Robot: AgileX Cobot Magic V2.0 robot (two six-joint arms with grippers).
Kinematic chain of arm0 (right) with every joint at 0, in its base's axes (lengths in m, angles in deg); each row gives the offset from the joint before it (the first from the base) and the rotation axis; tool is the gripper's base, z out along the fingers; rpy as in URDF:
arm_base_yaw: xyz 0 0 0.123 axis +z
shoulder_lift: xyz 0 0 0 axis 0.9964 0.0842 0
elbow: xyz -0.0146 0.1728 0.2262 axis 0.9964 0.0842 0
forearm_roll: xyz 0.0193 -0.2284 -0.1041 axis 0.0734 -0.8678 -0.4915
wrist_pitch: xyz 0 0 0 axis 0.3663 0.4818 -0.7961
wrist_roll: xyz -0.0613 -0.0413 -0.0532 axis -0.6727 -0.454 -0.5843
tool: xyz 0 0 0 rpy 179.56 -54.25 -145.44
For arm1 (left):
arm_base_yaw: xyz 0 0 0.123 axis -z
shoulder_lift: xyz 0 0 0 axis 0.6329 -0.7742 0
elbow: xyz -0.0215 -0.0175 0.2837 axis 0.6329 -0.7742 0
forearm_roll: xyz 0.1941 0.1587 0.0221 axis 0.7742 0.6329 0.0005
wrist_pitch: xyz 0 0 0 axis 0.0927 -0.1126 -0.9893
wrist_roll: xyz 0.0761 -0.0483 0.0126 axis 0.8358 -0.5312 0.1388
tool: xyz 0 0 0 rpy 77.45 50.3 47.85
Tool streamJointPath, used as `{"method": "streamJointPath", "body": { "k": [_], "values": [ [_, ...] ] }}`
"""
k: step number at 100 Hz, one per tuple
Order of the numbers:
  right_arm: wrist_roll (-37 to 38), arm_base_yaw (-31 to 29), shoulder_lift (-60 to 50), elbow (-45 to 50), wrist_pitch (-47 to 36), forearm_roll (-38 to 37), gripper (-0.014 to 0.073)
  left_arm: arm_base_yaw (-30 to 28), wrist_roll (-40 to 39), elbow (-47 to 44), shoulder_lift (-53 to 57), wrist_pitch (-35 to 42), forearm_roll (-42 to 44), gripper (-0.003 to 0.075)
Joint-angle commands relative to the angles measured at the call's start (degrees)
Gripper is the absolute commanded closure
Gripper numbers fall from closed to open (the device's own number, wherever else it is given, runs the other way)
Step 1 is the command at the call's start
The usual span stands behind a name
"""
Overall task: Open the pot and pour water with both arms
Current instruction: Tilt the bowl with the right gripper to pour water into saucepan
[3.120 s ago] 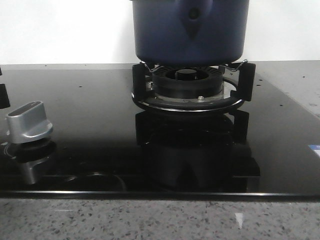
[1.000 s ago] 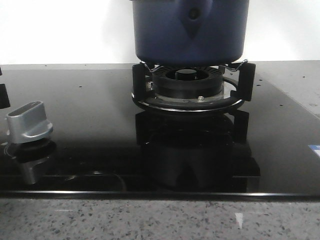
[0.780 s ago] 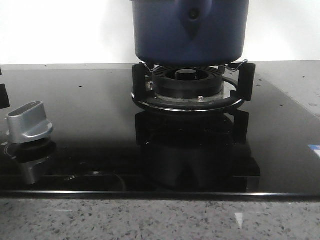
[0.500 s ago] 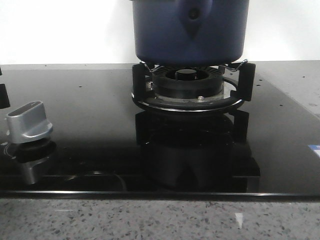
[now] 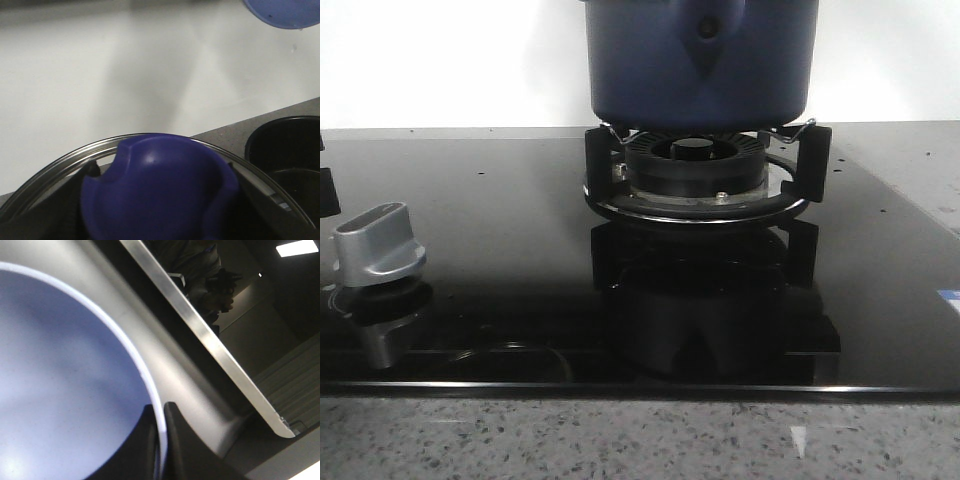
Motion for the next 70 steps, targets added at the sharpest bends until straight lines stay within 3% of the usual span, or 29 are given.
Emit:
{"method": "streamJointPath", "body": {
  "k": [1,39,50,70],
  "values": [
    [0.7,0.1,-2.7,-2.0,-1.1,-2.9,0.0641,-0.1,0.0,1.9,1.7,-2.1,-2.3,0.0459],
    [0.7,0.1,-2.7,-2.0,0.8,-0.2,0.0641,-0.1,0.0,1.9,1.7,-2.2,-2.3,0.0459],
    [0.7,0.1,-2.7,-2.0,3.0,9.9,0.0641,-0.1,0.0,1.9,1.7,-2.2,-2.3,0.0459],
    [0.7,0.1,-2.7,-2.0,16.3,30.0,0.0641,-0.1,0.0,1.9,1.7,-2.2,-2.3,0.0459]
  ]
}}
